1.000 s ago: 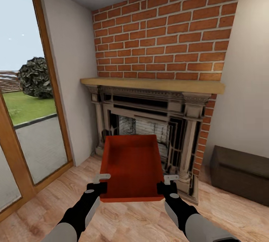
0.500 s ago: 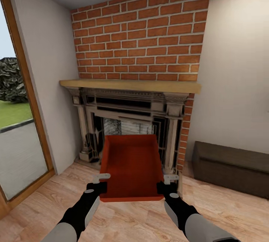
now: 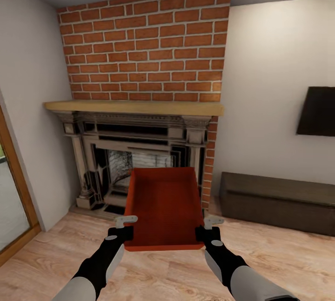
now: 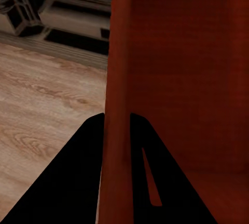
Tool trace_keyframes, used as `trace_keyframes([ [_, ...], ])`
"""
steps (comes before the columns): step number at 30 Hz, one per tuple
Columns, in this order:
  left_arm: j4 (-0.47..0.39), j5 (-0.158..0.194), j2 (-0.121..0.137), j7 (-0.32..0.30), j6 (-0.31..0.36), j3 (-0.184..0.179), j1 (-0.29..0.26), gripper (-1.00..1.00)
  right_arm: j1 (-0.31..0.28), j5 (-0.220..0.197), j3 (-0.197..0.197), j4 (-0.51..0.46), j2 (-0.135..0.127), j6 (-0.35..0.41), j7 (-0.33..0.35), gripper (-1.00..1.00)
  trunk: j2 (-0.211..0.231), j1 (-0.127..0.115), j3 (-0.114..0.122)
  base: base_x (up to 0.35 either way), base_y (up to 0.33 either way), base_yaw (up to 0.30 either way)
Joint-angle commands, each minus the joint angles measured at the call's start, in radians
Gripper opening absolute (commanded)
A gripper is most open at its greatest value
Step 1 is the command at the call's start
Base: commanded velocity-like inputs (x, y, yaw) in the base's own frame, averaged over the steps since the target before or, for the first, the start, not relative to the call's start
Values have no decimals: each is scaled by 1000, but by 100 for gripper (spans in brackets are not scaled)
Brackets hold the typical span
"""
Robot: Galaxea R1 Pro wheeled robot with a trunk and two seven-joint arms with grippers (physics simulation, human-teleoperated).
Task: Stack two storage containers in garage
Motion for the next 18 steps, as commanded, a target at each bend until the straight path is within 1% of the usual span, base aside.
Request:
trace_keyframes([
  [1, -3, -1, -3, 12, 7, -2, 0, -100, -2, 0, -33, 1, 1, -4, -72, -100, -1, 0, -1, 0, 0, -285],
  [18, -2, -1, -3, 12, 6, -2, 0, -100, -2, 2, -33, -1, 1, -6, -72, -100, -1, 0, 1, 0, 0, -286],
])
